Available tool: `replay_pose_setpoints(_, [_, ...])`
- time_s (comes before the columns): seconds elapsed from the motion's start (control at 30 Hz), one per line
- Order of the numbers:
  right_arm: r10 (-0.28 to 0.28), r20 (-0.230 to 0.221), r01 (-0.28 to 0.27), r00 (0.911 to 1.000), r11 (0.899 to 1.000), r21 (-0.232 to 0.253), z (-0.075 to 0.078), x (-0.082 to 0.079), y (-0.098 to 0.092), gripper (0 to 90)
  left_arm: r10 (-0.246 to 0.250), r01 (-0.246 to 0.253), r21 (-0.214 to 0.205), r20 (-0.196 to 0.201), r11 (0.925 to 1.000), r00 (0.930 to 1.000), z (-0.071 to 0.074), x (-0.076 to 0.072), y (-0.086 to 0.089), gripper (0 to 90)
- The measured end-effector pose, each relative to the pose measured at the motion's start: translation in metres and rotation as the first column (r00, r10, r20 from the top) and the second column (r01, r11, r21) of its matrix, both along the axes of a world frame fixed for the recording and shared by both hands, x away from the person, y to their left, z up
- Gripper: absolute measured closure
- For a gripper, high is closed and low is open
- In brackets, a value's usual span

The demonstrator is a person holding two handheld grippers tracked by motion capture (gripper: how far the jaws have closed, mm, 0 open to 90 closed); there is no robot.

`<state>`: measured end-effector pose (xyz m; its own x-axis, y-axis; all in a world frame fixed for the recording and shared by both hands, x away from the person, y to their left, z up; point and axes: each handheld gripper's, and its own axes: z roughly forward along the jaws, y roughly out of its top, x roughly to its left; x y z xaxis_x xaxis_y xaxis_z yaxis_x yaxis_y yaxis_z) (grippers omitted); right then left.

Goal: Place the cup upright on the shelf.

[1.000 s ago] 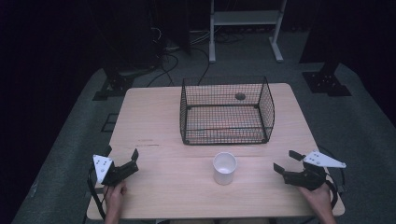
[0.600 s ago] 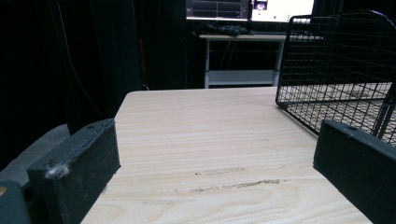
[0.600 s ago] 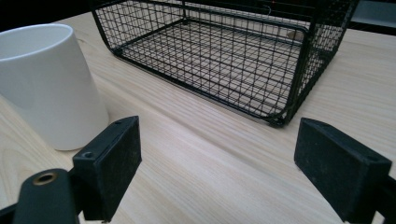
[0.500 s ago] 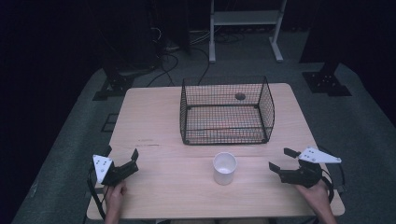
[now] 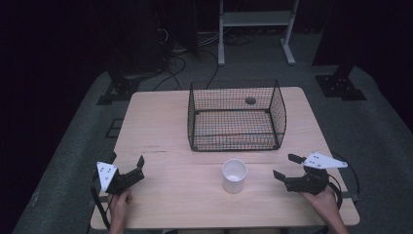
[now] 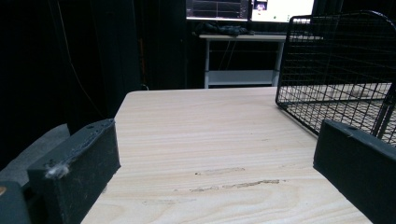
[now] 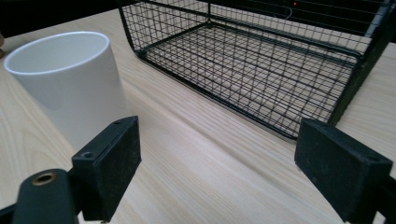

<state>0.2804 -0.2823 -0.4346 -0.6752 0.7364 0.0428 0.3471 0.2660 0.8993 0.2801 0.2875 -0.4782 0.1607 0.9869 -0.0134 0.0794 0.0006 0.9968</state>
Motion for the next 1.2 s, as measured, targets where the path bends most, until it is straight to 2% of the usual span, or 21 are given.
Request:
replay_pose_setpoints(0.4, [0.069,-0.002,-0.069,0.9976,0.998,-0.011,0.005,-0.003,0.017,12.9,-0.002,0.002,0.000,0.000,1.0000,1.0000,0.000,0.000,0.000,0.0])
replay_pose_setpoints(0.63, [0.124,-0.012,-0.125,0.9922,0.992,-0.018,0.005,-0.005,0.031,12.6,-0.001,0.001,0.000,0.001,1.0000,1.0000,0.000,0.000,0.000,0.0])
replay_pose_setpoints(1.2, [0.198,-0.031,-0.199,0.9798,0.979,-0.035,0.005,-0.009,0.055,8.9,-0.002,0.002,0.000,0.001,1.0000,1.0000,0.000,0.000,0.000,0.0])
